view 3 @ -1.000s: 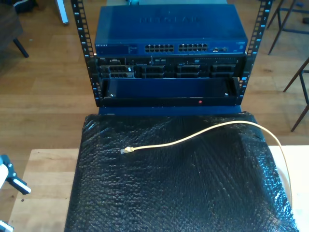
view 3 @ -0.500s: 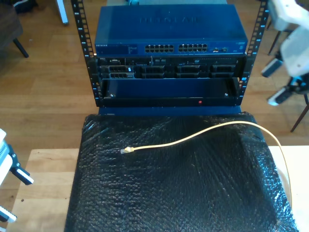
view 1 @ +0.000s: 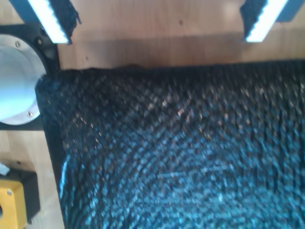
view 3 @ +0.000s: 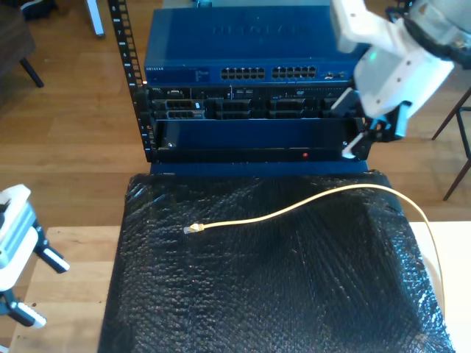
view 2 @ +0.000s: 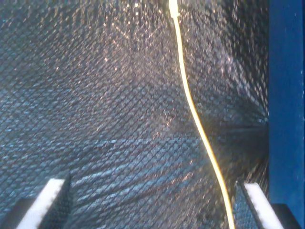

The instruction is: Grab the cable and plug it in

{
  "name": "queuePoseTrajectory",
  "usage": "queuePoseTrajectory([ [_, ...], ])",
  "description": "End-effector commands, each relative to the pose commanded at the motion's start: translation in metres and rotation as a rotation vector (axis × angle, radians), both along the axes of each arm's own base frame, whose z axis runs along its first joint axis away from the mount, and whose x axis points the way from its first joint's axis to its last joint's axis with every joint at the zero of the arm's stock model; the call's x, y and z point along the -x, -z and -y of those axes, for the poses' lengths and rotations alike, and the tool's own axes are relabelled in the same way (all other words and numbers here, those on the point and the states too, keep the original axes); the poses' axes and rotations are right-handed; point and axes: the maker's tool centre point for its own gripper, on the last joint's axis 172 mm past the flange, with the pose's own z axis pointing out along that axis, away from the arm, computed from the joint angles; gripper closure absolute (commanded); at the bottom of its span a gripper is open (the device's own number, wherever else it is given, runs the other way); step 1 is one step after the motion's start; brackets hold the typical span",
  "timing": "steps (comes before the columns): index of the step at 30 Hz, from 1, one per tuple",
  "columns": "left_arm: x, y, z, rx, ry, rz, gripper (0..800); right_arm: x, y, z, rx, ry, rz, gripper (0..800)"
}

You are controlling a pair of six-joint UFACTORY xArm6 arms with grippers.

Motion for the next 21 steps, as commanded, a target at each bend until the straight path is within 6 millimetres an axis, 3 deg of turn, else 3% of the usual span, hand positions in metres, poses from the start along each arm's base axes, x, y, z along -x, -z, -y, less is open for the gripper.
queuePoseTrajectory([
  [8,-0.005,0.004,0.000,-0.013,-0.016,-0.003,0,-0.006,0.016,-0.037,0.008,-0.044,0.012,13],
  [21,-0.007,0.005,0.007,-0.019,-0.005,-0.012,0,-0.016,0.016,-0.046,0.008,-0.041,0.042,10],
])
